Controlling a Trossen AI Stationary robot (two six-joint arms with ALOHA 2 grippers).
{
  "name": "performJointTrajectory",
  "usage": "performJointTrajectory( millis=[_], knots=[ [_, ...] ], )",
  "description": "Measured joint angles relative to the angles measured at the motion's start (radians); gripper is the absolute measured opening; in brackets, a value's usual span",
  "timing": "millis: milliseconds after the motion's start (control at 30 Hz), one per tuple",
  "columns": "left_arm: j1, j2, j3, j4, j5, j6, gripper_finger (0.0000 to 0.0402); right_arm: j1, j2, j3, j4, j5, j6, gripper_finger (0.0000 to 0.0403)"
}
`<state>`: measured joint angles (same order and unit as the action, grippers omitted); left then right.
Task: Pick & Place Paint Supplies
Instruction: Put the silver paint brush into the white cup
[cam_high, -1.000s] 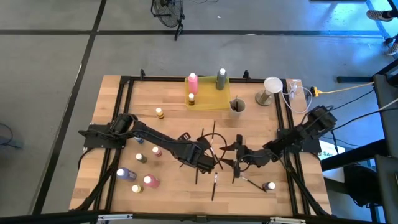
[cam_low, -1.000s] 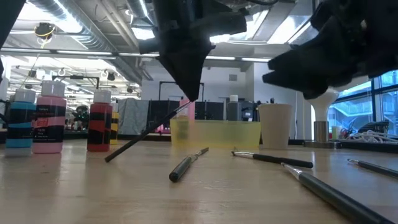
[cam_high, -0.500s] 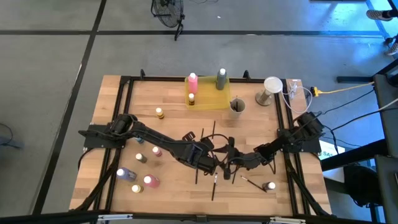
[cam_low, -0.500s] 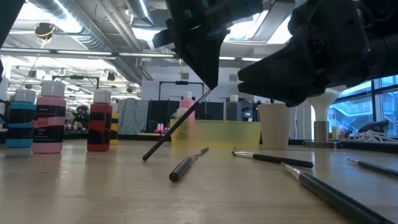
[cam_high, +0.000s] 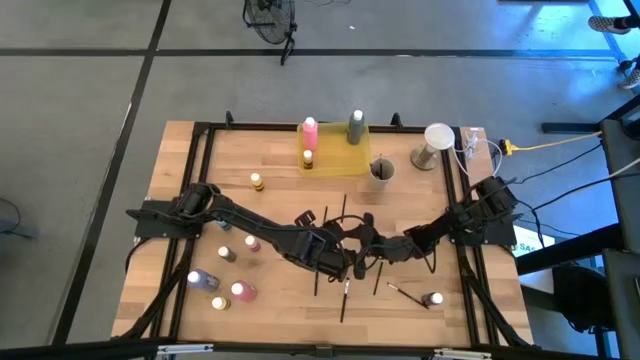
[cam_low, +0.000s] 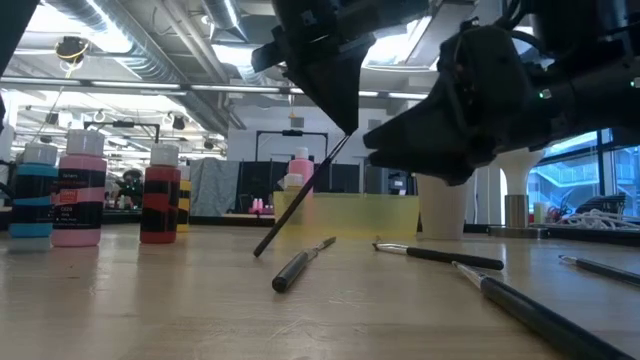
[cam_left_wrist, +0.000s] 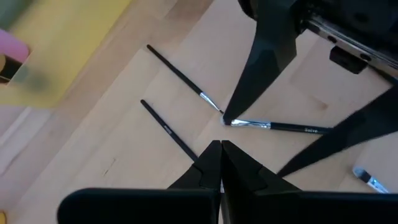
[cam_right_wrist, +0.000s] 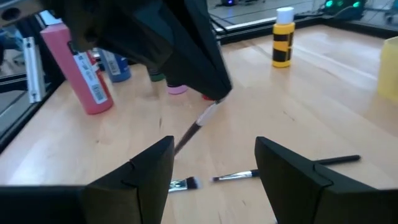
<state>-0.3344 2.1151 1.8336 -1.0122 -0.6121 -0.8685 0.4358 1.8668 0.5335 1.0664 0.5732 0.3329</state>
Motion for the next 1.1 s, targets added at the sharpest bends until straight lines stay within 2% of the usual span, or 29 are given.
performJointTrajectory(
  millis=[300, 567, 800, 1100],
  knots=[
    [0.0, 0.0, -0.001, 0.022, -0.02, 0.015, 0.0002, -0.023, 0.033, 0.074, -0.013, -0.08, -0.052, 0.0226],
    [0.0, -0.009, -0.002, 0.022, -0.032, 0.015, 0.0002, -0.025, 0.129, 0.133, -0.008, -0.08, -0.027, 0.0226],
    [0.0, -0.01, -0.002, 0.022, -0.031, 0.017, 0.0002, -0.027, 0.145, 0.17, -0.013, -0.046, -0.053, 0.0226],
    [0.0, -0.01, -0.002, 0.022, -0.034, 0.018, 0.0002, -0.044, 0.145, 0.176, -0.066, -0.053, -0.023, 0.0179]
  ],
)
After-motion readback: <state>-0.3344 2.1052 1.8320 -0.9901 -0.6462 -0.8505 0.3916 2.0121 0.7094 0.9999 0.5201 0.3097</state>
